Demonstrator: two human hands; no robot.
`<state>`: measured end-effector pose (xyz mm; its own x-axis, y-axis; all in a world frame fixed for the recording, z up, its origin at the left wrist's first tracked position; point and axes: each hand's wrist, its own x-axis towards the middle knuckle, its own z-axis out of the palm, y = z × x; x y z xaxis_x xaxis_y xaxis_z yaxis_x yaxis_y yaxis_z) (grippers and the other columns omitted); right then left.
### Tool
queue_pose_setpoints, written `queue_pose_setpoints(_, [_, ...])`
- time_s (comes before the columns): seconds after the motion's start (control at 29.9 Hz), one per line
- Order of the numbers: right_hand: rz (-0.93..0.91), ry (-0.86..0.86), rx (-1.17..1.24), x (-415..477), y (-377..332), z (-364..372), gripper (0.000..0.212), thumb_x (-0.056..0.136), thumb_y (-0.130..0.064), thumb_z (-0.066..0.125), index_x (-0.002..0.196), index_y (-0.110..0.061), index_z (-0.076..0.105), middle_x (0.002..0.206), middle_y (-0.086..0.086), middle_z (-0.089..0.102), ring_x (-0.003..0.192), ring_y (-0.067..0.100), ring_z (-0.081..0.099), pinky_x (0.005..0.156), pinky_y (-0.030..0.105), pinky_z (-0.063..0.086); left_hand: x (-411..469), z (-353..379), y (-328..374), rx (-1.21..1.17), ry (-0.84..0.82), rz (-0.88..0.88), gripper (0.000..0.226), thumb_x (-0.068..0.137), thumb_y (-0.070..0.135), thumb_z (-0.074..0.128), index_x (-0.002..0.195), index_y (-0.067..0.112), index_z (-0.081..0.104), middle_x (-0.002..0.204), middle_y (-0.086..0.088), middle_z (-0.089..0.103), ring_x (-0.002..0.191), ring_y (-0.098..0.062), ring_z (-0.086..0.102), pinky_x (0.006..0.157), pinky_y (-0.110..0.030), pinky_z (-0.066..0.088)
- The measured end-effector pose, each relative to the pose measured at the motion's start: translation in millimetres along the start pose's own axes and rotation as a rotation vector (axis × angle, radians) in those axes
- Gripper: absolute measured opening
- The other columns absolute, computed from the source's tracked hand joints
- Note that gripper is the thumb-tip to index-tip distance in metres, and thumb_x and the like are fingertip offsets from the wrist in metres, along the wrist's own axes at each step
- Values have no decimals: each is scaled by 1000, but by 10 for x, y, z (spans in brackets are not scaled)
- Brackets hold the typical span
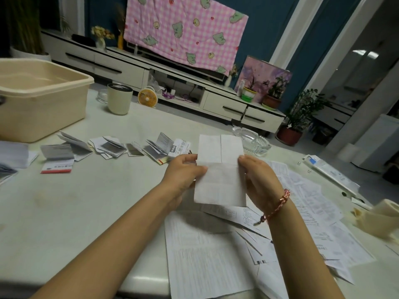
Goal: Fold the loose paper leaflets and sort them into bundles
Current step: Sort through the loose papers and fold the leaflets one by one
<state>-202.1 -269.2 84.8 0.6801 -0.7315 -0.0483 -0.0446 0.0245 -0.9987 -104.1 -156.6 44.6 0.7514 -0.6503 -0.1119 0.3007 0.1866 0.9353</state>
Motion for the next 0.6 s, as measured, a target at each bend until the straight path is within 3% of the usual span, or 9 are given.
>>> queue_pose_setpoints(0.1, [-191, 168, -260, 6, -3, 5, 29, 93, -11, 52, 122, -12, 49, 102, 3, 57, 83, 10, 55, 69, 23, 47, 24, -16, 7, 66, 67, 74, 35, 84, 2, 61, 115, 16, 52, 112, -11, 59, 93, -20, 61, 78, -30, 51])
queue_pose_setpoints(0.2, [-584, 157, -736, -55, -59, -8, 37, 88, -22, 60, 123, -17, 50, 124, -1, 47, 115, 14, 46, 98, 33, 41, 14, -22, 20, 155, 65, 199, 33, 85, 4, 62, 113, 16, 49, 100, -9, 59, 83, -14, 57, 68, -21, 48])
queue_pose_setpoints(0.3, [-552, 11, -1149, -84, -81, 1, 40, 84, -44, 62, 119, -26, 55, 153, 5, 20, 143, 19, 9, 117, 40, 12, -18, -3, 30, 220, 20, 300, 33, 86, 3, 60, 114, 15, 46, 86, -4, 64, 73, -9, 59, 58, -11, 47])
queue_pose_setpoints(0.37, [-511, -38, -1312, -96, -81, 23, 49, 80, -51, 62, 124, -31, 53, 158, 2, 0, 144, 19, -11, 116, 38, -2, -39, 9, 23, 307, 7, 363, 34, 87, 5, 59, 114, 19, 45, 82, 1, 63, 73, -5, 57, 56, -5, 43])
queue_pose_setpoints(0.4, [-511, -76, -1316, -109, -74, 37, 53, 79, -51, 64, 126, -30, 51, 158, 2, 0, 145, 18, -10, 117, 37, -2, -45, 15, 17, 344, 0, 393, 34, 87, 6, 59, 114, 21, 45, 82, 2, 63, 73, -3, 57, 57, -4, 42])
queue_pose_setpoints(0.47, [-474, -188, -1231, -124, -54, 56, 59, 77, -43, 70, 129, -25, 49, 153, 2, 25, 142, 18, 16, 113, 31, 17, -62, 28, 17, 376, -26, 431, 36, 87, 6, 60, 113, 24, 43, 81, 5, 62, 74, -2, 57, 60, -2, 43])
queue_pose_setpoints(0.54, [-370, -288, -1088, -103, -38, 72, 45, 78, -32, 72, 119, -21, 55, 123, -1, 57, 115, 14, 51, 92, 24, 40, -69, 42, 25, 382, -59, 438, 36, 87, 6, 61, 112, 24, 43, 80, 6, 62, 75, -2, 58, 62, -2, 43])
queue_pose_setpoints(0.6, [-364, -320, -1056, -80, -3, 92, 11, 82, -21, 67, 88, -23, 58, 83, -7, 59, 77, 9, 54, 65, 22, 41, -60, 46, 22, 394, -73, 440, 33, 85, 5, 62, 111, 21, 48, 80, 6, 62, 76, -6, 58, 63, -4, 43])
